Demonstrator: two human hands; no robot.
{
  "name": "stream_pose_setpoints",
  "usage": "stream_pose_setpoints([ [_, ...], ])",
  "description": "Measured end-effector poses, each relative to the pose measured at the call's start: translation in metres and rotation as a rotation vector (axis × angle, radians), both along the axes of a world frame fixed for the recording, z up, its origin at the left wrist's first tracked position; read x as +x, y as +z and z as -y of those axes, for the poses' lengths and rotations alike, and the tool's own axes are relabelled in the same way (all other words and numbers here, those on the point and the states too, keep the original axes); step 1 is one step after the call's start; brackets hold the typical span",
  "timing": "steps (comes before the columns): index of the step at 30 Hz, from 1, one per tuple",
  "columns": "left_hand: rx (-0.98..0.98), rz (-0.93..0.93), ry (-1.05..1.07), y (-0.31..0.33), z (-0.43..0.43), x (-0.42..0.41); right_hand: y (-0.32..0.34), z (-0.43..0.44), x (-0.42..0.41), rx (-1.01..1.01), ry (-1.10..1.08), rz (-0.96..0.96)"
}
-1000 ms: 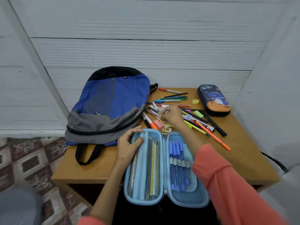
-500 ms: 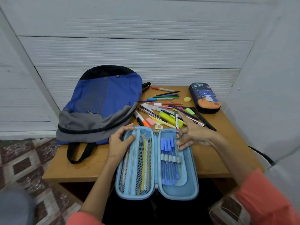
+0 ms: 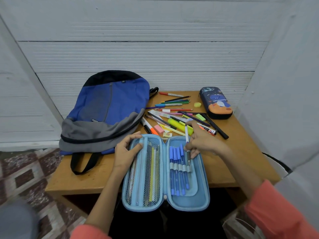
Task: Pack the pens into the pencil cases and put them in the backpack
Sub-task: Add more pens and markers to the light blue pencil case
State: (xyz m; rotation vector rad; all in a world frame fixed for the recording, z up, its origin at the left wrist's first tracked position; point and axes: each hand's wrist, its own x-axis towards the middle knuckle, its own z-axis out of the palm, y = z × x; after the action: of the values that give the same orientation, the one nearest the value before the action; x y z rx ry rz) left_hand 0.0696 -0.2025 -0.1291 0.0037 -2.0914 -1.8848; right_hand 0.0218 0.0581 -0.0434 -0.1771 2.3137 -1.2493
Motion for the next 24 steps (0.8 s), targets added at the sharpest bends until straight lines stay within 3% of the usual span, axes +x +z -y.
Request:
stream_pose_setpoints([
  [3, 0.006, 0.0, 0.003, 0.0, 0.0, 0.0, -0.002, -0.001, -0.004, 0.02, -0.033, -0.073],
  [10, 0.021, -0.004, -0.005, 0.001, -0.001, 0.001, -0.007, -0.004, 0.0, 0.052, 0.057, 0.021],
  [24, 0.053, 0.021, -0.007, 0.0, 0.0, 0.0, -0.013, -0.005, -0.006, -0.034, -0.045, -0.072],
])
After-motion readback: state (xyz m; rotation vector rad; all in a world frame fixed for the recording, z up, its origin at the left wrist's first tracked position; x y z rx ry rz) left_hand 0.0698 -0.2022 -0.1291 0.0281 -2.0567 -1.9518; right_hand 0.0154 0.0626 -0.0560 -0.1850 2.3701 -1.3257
